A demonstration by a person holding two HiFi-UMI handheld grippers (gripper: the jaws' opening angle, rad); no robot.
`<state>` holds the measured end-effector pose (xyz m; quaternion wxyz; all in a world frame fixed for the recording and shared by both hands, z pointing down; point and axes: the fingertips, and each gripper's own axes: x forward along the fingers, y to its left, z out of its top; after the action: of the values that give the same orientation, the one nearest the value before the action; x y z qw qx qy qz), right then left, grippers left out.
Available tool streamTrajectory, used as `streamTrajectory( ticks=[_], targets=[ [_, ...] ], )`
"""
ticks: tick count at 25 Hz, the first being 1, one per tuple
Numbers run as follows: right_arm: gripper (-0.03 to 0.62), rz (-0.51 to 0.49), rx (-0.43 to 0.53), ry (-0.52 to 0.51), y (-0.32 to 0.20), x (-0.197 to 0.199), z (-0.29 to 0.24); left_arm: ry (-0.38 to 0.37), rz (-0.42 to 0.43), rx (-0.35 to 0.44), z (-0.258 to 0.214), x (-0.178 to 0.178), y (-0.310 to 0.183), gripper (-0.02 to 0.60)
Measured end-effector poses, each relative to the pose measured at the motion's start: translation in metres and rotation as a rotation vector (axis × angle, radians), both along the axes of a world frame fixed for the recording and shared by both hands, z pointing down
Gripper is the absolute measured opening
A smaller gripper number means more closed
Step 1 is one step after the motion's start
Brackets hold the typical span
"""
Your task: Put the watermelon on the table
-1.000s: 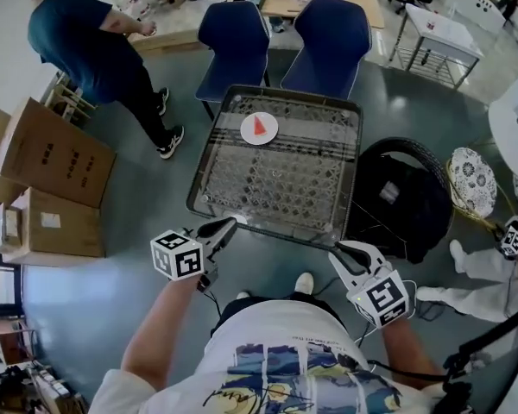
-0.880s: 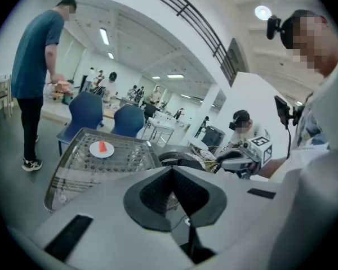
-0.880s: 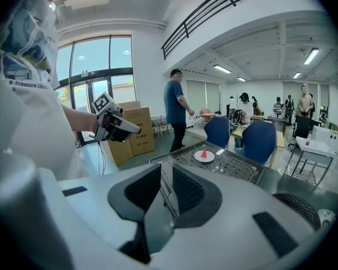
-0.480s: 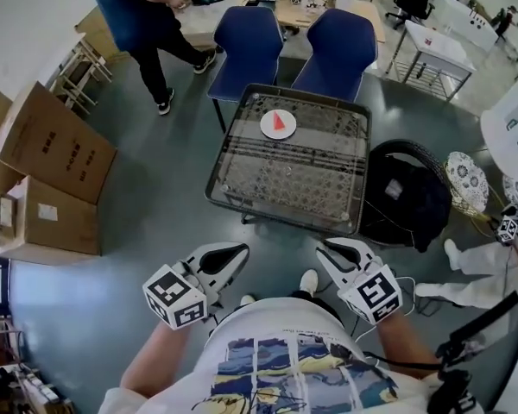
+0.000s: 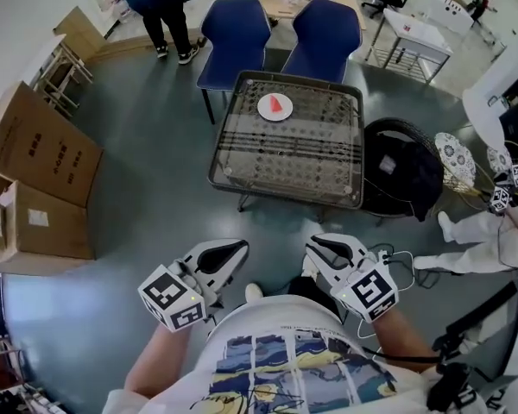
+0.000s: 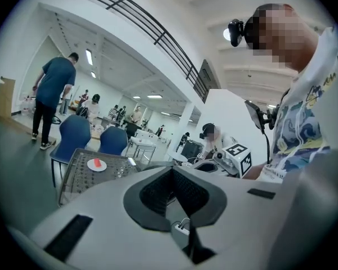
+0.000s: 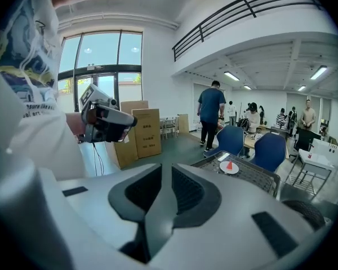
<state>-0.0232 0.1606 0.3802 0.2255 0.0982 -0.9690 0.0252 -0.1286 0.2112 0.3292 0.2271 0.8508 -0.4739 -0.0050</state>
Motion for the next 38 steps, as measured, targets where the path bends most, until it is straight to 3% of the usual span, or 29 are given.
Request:
streamTrajectory(
  ticks=[10,38],
  targets=[
    [0.055,-0.025,-0.008,0.013,0.055,-0.024,0.005,0.021,0.005,-0.014,0.010,-0.015,0.038,0.009],
    [0.041,-0.048,0.047,0.011,0.094,-0.047,-0.004,0.024,0.025,-0.023,0.019,-0.020,0.083,0.009]
  ],
)
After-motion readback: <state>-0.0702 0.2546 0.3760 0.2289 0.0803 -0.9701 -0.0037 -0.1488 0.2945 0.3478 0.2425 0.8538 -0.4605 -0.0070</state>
